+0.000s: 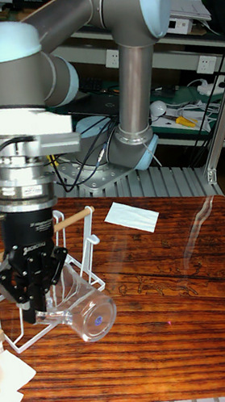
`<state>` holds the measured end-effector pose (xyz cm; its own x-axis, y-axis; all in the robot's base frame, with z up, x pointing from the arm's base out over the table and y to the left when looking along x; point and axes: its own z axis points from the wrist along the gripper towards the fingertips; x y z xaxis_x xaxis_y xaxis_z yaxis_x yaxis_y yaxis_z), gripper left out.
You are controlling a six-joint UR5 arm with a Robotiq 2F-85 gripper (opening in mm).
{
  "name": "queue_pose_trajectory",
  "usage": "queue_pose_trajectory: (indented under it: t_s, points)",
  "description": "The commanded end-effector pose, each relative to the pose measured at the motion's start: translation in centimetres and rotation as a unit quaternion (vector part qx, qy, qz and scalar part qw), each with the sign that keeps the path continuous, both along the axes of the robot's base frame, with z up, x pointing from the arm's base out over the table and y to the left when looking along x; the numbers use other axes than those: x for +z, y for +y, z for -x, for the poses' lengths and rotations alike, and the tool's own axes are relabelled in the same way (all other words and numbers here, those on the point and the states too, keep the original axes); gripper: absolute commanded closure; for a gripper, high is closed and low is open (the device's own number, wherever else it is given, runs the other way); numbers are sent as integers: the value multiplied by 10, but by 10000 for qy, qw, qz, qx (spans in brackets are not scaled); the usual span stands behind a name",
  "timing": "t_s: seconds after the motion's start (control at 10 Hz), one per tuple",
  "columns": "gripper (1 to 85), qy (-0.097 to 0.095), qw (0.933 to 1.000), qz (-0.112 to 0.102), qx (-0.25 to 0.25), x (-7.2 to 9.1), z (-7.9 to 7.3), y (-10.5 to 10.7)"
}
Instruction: Put the cup on the cup rack
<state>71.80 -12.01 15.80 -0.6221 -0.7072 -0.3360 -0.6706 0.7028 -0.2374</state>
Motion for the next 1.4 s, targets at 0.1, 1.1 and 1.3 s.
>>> queue_pose_trajectory:
  t_s: [0.1, 1.1, 1.3]
  points:
    - [847, 135, 9985, -441, -284, -6, -4, -6]
    - [847, 348, 9940, -420, -953, 9, 27, -10]
    - [847, 427, 9911, -525, -1146, 9, 32, -10]
